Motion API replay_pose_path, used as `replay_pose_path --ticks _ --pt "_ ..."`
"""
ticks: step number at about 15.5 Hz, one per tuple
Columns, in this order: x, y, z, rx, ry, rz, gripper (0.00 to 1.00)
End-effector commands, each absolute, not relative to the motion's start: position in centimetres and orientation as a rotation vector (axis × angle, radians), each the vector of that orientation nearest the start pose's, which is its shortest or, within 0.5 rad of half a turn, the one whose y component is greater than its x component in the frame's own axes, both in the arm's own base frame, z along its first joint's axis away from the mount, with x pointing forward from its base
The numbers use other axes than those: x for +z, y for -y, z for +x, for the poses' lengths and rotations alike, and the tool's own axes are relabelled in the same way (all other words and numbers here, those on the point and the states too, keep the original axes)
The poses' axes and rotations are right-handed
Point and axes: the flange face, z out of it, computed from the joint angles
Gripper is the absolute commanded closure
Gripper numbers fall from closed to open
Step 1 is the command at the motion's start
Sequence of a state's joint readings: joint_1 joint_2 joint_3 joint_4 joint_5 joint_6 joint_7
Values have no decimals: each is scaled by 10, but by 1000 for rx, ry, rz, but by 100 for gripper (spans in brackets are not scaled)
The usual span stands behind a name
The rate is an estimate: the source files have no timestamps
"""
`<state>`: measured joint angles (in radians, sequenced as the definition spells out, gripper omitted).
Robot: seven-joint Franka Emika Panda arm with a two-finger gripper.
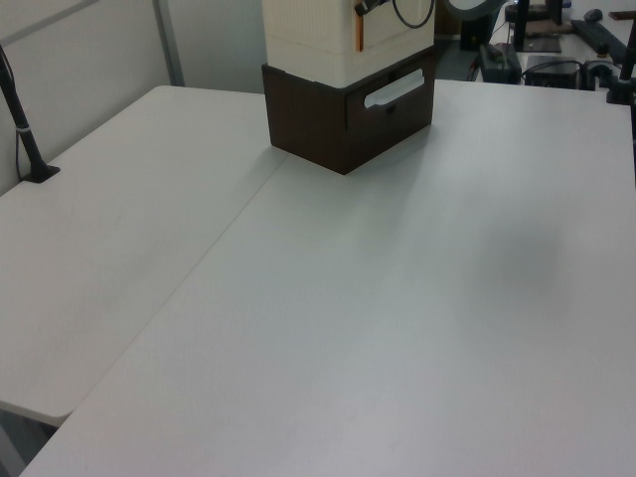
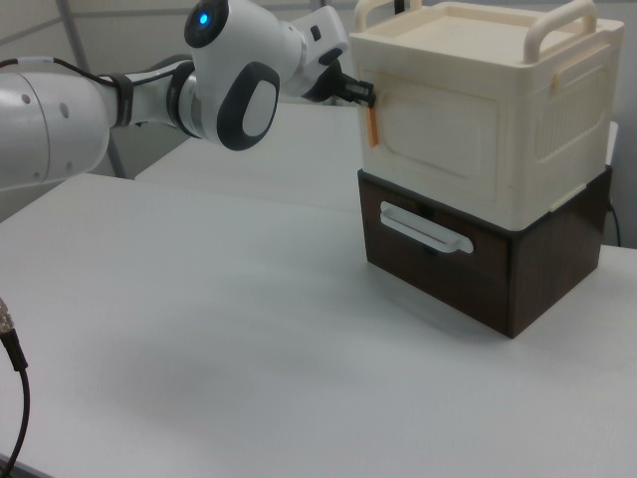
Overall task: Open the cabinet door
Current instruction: 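Close the gripper on the orange door handle, then pull the handle to swing the cabinet door outward on its hinge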
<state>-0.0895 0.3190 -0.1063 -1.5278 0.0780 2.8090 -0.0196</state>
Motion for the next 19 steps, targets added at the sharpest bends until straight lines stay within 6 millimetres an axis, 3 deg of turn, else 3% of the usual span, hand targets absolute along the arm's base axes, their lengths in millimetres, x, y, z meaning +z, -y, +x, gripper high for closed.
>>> replay_pose_path --ticks 1,9,13,15,17,19 --pt "581 152 674 -1267 -388 -2918 97" --pt "579 151 662 -1018 -376 -2999 97" --pt "586 166 643 -878 -354 -3050 96" --pt "589 178 630 -781 -324 -3080 92" --pt "595 187 618 -727 -334 -3086 76" --pt "602 196 607 -687 -355 -3089 66"
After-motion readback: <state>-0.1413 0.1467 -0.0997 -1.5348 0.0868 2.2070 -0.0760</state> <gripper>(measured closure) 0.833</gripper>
